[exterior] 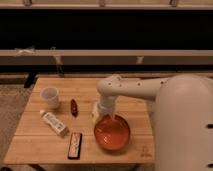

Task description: Push the ceramic bowl across the table

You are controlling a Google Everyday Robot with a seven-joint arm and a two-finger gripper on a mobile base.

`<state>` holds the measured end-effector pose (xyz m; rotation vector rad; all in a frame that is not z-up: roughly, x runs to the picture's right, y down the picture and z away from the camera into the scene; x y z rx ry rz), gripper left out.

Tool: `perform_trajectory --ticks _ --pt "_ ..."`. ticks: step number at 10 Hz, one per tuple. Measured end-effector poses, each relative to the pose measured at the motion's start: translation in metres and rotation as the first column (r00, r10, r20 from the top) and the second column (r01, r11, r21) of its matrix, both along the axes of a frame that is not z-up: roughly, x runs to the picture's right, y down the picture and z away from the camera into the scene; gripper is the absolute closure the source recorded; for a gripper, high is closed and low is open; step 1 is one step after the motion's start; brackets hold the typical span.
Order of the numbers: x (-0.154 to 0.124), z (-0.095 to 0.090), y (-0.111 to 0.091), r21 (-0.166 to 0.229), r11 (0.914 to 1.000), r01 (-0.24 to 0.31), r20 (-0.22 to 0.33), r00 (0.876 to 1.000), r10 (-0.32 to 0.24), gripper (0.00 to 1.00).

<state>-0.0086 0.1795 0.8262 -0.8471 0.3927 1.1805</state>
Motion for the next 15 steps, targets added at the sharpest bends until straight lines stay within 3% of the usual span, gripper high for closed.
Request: perform_trajectory --ticks 7,12,15 --pt "0.003 0.023 -0.032 0.068 0.9972 -0.031 0.02 0.999 0.029 0.28" --pt "-0.001 0.051 -0.076 0.133 0.9909 -0.022 0.043 0.999 0.016 0.28" --pt "-0.018 0.067 -0.099 0.171 0.9853 -0.005 0.071 0.997 -0.007 0.28"
